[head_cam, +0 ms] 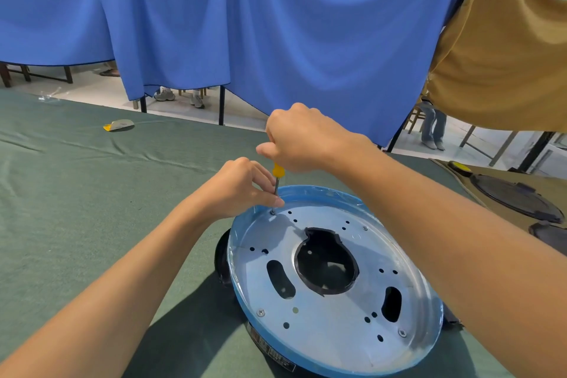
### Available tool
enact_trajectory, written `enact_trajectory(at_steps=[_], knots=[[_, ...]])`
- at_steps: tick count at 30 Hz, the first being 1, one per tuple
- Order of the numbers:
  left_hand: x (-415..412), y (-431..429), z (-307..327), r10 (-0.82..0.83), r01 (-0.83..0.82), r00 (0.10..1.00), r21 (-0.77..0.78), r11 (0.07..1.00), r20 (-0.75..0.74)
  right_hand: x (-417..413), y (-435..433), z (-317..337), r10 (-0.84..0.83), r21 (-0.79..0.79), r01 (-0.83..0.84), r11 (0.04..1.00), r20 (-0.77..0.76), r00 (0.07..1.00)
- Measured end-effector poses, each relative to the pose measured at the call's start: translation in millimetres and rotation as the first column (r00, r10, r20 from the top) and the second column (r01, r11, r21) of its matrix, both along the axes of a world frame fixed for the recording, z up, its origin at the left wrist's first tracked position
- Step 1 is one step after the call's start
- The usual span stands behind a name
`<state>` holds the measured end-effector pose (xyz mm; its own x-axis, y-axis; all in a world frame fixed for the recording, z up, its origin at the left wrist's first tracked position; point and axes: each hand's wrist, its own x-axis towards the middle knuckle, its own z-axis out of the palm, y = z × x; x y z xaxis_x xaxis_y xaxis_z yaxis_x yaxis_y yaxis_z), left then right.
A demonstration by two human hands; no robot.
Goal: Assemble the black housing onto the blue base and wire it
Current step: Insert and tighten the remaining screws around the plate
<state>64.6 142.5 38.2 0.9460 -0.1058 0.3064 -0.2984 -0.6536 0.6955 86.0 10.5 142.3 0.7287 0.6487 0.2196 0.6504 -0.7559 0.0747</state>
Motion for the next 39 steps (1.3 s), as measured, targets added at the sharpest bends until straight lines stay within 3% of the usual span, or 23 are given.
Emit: enact_trajectory(at_steps=[5, 9, 14, 20, 24, 29, 35, 39], knots=[[-0.2, 4.6, 1.8, -0.113, 0.115, 0.993, 0.037, 0.993, -0.041, -2.6, 0.5, 9.9, 0.146, -0.087, -0.155, 0.984, -0.098, 0.984], [-2.5, 2.2, 3.4, -0.104, 0.108, 0.991, 0.047, 0.993, -0.083, -1.5, 1.9, 7.2, 0.061, -0.034, -0.062, 0.998, -0.019, 0.998], [-2.8, -0.5, 4.0, 0.028, -0.028, 1.000, -0.025, 0.999, -0.003, -1.1, -0.8, 0.2, -0.010, -0.018, 0.010, 1.000, 0.008, 1.000], [-1.6, 3.0, 3.0, -0.044, 0.044, 0.999, -0.006, 0.999, -0.017, -5.5, -1.8, 13.4, 0.168, -0.120, -0.179, 0.976, -0.101, 0.981], [-3.9, 2.5, 2.8, -0.090, 0.092, 0.995, 0.044, 0.995, -0.038, 0.3, -0.7, 8.8, 0.091, -0.027, -0.093, 0.995, -0.052, 0.994], [-1.8, -2.5, 0.9, 0.043, -0.043, 0.998, 0.004, 0.999, 0.047, 3.4, -3.8, 1.3, -0.005, -0.030, 0.005, 1.000, -0.002, 1.000], [-2.8, 1.5, 3.7, -0.055, 0.055, 0.998, 0.000, 0.999, -0.005, -4.5, -2.5, 16.8, 0.171, -0.114, -0.177, 0.978, -0.059, 0.984], [-4.3, 1.4, 3.4, -0.083, 0.084, 0.995, 0.018, 0.996, -0.062, 0.2, -2.4, 12.5, 0.084, -0.030, -0.085, 0.996, -0.029, 0.996]])
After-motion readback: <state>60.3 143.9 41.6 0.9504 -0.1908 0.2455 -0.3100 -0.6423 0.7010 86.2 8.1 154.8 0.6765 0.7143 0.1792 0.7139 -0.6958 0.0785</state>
